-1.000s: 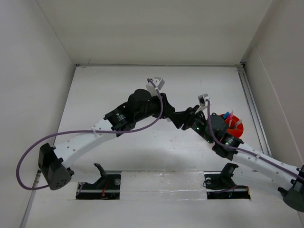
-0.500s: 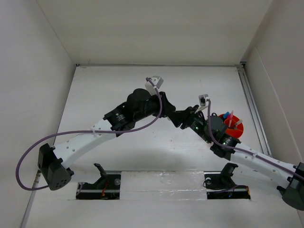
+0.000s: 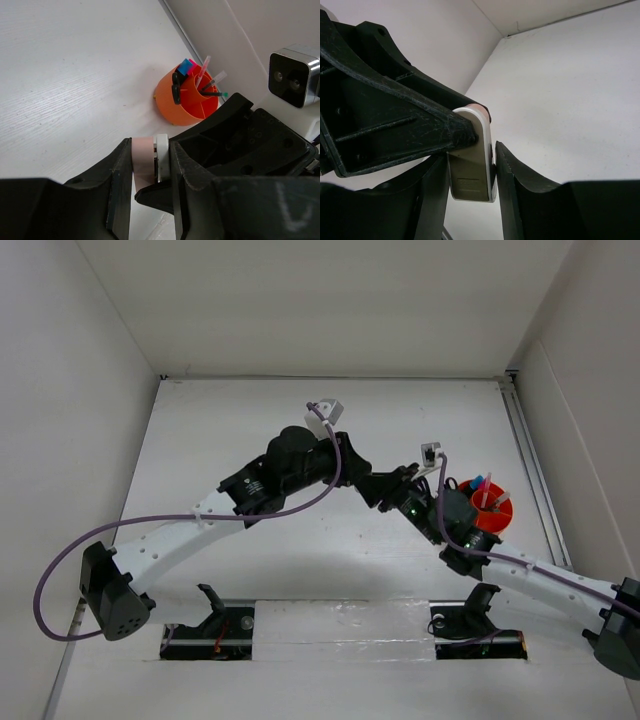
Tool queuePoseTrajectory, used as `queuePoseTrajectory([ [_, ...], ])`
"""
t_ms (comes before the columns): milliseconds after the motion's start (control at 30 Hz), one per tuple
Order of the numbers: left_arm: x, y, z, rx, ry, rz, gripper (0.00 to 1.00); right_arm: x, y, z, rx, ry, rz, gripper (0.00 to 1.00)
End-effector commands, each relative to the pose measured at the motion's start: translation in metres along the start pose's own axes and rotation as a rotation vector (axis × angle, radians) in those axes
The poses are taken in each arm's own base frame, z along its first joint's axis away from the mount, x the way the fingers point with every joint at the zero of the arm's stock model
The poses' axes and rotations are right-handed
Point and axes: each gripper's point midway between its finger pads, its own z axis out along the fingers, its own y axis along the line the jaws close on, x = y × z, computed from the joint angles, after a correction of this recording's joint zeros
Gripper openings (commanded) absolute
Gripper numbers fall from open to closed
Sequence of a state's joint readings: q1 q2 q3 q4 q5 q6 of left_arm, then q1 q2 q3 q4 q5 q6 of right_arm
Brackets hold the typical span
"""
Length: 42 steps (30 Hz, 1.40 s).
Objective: Sort the stationery into containers
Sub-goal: Place the stapler in the storage box.
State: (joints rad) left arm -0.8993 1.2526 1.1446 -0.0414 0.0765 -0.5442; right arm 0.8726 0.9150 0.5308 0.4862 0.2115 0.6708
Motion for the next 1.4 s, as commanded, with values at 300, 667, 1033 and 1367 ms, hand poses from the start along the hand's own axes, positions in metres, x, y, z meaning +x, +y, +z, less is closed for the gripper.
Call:
queuePoseTrajectory([
  [300, 0.041, 0.003, -0.007, 0.034, 0.13, 0.025, 0.0, -0.067, 0.023, 0.001, -0.032, -0.25, 0.068, 0.07],
  [667, -0.061, 0.031, -0.042, -0.32, -0.212, -0.144, 1.0, -0.042, -0.014, -0.004, 0.083, -0.205, -0.016, 0.0],
  [1033, -0.039, 0.135, -0.173, -0.889, -0.335, -0.217, 1.0, -0.104, -0.111, -0.124, 0.807, -0.351, 0.017, 0.0],
  [1367, 0.032, 0.168, -0.145, -0.897, -0.102, -0.056, 1.0, -0.123, -0.158, -0.207, 1.314, -0.472, 0.086, 0.0],
])
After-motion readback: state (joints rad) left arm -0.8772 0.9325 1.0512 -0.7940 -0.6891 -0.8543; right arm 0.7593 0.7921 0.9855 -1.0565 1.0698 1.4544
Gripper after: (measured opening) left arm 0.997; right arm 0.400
